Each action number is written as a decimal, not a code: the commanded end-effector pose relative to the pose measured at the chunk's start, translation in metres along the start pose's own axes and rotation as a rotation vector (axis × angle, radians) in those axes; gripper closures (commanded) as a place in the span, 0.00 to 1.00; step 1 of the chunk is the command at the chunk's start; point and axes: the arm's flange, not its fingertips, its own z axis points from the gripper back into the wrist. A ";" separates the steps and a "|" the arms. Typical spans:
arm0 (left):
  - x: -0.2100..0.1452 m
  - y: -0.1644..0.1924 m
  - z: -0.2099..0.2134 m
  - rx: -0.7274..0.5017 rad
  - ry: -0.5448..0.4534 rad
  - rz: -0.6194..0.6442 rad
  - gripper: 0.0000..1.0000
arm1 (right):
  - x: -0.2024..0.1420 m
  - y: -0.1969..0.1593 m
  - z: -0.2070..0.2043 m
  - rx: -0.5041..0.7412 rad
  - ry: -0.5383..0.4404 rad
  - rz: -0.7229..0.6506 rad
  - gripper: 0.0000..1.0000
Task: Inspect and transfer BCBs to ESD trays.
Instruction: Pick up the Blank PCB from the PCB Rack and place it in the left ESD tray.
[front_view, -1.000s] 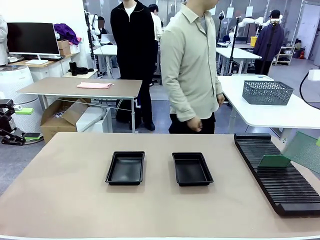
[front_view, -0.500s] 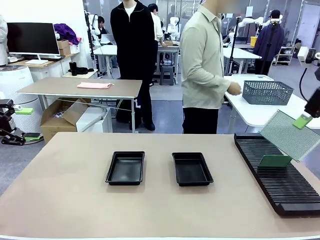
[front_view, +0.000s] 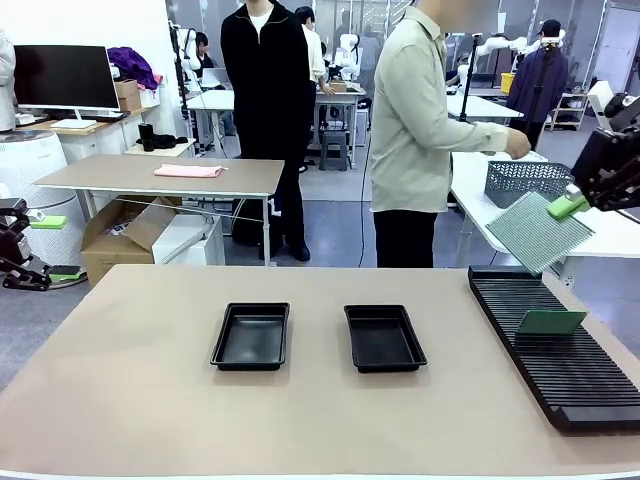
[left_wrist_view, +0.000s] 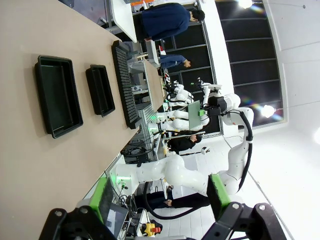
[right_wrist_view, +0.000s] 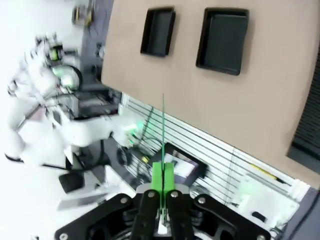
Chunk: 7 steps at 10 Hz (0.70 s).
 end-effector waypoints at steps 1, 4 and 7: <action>0.001 -0.002 0.000 -0.005 -0.007 -0.003 0.00 | 0.014 0.003 -0.007 0.033 -0.074 -0.102 0.98; 0.001 -0.002 0.000 -0.005 -0.007 -0.003 0.00 | 0.024 0.003 -0.011 0.043 -0.128 -0.180 0.98; 0.001 -0.002 0.000 -0.005 -0.007 -0.003 0.00 | 0.031 -0.002 -0.009 0.066 -0.156 -0.227 0.98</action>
